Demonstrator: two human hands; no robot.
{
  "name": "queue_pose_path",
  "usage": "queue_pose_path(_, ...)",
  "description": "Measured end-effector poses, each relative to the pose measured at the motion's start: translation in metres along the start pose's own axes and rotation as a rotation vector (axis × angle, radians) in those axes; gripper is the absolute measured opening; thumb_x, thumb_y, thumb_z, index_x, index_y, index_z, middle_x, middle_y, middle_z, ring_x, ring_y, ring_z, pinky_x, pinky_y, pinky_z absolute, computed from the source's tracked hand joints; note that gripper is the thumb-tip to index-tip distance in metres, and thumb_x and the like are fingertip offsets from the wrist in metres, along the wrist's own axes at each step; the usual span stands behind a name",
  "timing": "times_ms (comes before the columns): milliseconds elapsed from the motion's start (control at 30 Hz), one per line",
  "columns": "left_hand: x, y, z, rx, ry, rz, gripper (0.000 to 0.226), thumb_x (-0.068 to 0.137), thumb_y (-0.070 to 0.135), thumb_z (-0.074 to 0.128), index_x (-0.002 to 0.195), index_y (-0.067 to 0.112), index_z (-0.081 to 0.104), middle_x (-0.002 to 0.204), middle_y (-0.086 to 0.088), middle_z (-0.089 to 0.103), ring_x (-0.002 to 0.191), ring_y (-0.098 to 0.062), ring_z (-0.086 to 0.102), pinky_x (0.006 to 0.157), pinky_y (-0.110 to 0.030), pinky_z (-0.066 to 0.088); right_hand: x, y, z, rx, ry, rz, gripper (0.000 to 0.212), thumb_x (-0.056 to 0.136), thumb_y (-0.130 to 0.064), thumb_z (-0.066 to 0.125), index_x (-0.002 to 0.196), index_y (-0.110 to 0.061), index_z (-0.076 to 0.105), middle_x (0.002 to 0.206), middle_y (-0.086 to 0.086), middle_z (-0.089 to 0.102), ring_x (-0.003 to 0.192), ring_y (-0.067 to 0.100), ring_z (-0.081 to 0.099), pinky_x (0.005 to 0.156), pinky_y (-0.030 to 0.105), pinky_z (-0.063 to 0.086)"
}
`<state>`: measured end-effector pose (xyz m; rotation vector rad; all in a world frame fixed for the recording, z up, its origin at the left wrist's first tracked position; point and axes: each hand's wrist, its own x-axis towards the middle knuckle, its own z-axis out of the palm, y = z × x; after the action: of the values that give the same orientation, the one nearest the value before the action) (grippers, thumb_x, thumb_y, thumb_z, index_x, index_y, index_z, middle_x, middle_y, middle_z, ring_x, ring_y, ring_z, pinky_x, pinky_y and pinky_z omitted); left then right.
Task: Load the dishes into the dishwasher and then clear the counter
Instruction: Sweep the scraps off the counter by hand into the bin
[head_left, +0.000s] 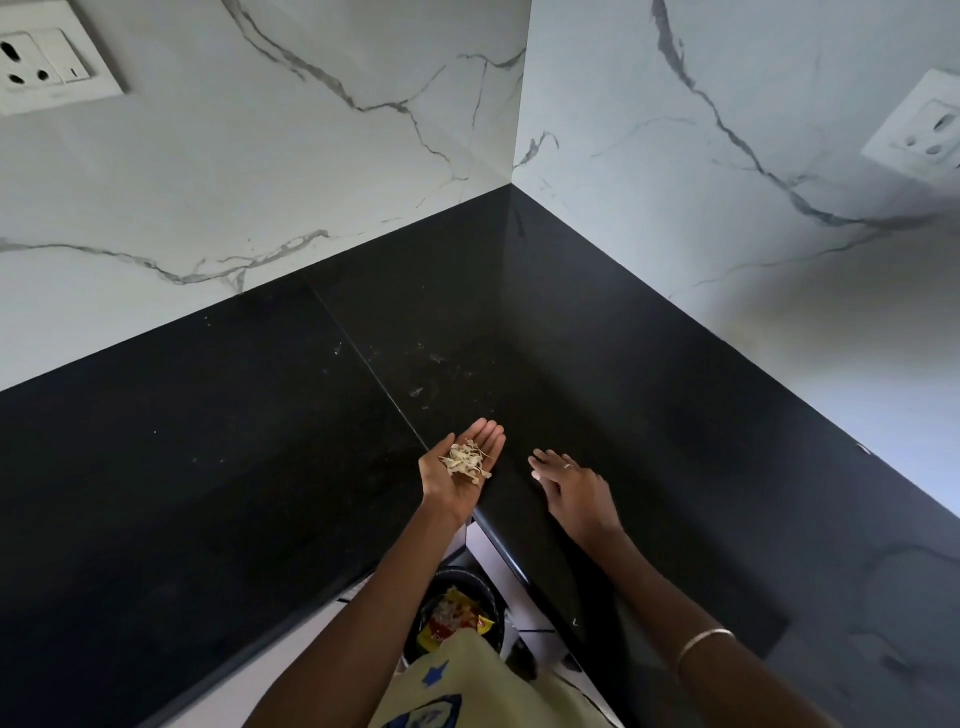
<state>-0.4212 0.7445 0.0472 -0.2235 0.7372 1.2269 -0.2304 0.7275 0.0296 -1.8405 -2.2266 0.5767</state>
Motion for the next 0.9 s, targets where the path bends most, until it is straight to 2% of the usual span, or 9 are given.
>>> queue_pose_path(133, 0.0, -0.004, 0.001, 0.012, -0.02, -0.024, 0.044, 0.101, 0.021, 0.034, 0.122, -0.01, 0.057, 0.126, -0.031, 0.059, 0.12, -0.041, 0.056, 0.106, -0.047, 0.042, -0.018, 0.034, -0.02, -0.145, -0.053, -0.105, 0.035, 0.098, -0.019, 0.053, 0.132, -0.027, 0.06, 0.141, -0.014, 0.053, 0.128, 0.005, 0.053, 0.104, 0.03, 0.047)
queue_pose_path(233, -0.001, -0.008, 0.001, 0.013, -0.028, -0.041, 0.044, 0.101, 0.021, 0.033, 0.121, -0.01, 0.057, 0.127, -0.031, 0.058, 0.119, -0.041, 0.056, 0.104, -0.047, 0.043, -0.035, 0.047, -0.02, -0.124, -0.065, -0.052, 0.037, 0.092, -0.014, 0.061, 0.126, -0.029, 0.065, 0.136, -0.016, 0.058, 0.12, 0.003, 0.059, 0.096, 0.026, 0.05)
queue_pose_path(400, -0.003, -0.022, -0.001, 0.046, -0.041, -0.074, 0.045, 0.101, 0.022, 0.033, 0.123, -0.01, 0.056, 0.128, -0.031, 0.058, 0.121, -0.041, 0.055, 0.106, -0.047, 0.043, -0.048, 0.045, -0.02, -0.081, -0.147, 0.039, 0.052, 0.089, -0.005, 0.058, 0.136, -0.028, 0.055, 0.141, -0.01, 0.054, 0.119, 0.005, 0.058, 0.103, 0.033, 0.048)
queue_pose_path(533, -0.007, -0.033, -0.002, 0.066, -0.044, -0.089, 0.045, 0.101, 0.022, 0.032, 0.123, -0.01, 0.056, 0.127, -0.031, 0.059, 0.119, -0.041, 0.055, 0.104, -0.047, 0.043, -0.053, 0.045, -0.02, -0.093, -0.087, 0.115, 0.039, 0.09, -0.012, 0.058, 0.126, -0.027, 0.061, 0.129, -0.004, 0.062, 0.115, 0.012, 0.059, 0.098, 0.03, 0.05)
queue_pose_path(700, -0.014, -0.049, 0.0, 0.081, -0.036, -0.091, 0.044, 0.101, 0.022, 0.033, 0.121, -0.009, 0.058, 0.126, -0.03, 0.059, 0.118, -0.04, 0.057, 0.102, -0.046, 0.044, -0.053, 0.016, -0.017, 0.006, 0.031, 0.293, 0.035, 0.091, -0.008, 0.058, 0.123, -0.021, 0.061, 0.121, 0.0, 0.061, 0.106, 0.013, 0.061, 0.086, 0.026, 0.052)
queue_pose_path(767, -0.014, -0.054, 0.001, 0.09, -0.034, -0.096, 0.044, 0.101, 0.022, 0.033, 0.121, -0.009, 0.057, 0.126, -0.03, 0.059, 0.118, -0.04, 0.056, 0.103, -0.046, 0.044, -0.056, 0.006, -0.014, -0.002, 0.035, 0.289, 0.033, 0.091, -0.01, 0.061, 0.123, -0.019, 0.06, 0.121, 0.002, 0.059, 0.103, 0.011, 0.06, 0.081, 0.022, 0.051)
queue_pose_path(900, -0.014, -0.064, 0.002, 0.089, -0.038, -0.104, 0.045, 0.102, 0.021, 0.031, 0.123, -0.01, 0.056, 0.128, -0.03, 0.058, 0.117, -0.041, 0.056, 0.103, -0.047, 0.043, -0.061, 0.003, -0.012, 0.008, 0.048, 0.263, 0.035, 0.09, -0.013, 0.063, 0.124, -0.018, 0.059, 0.124, 0.003, 0.058, 0.105, 0.012, 0.06, 0.085, 0.024, 0.052)
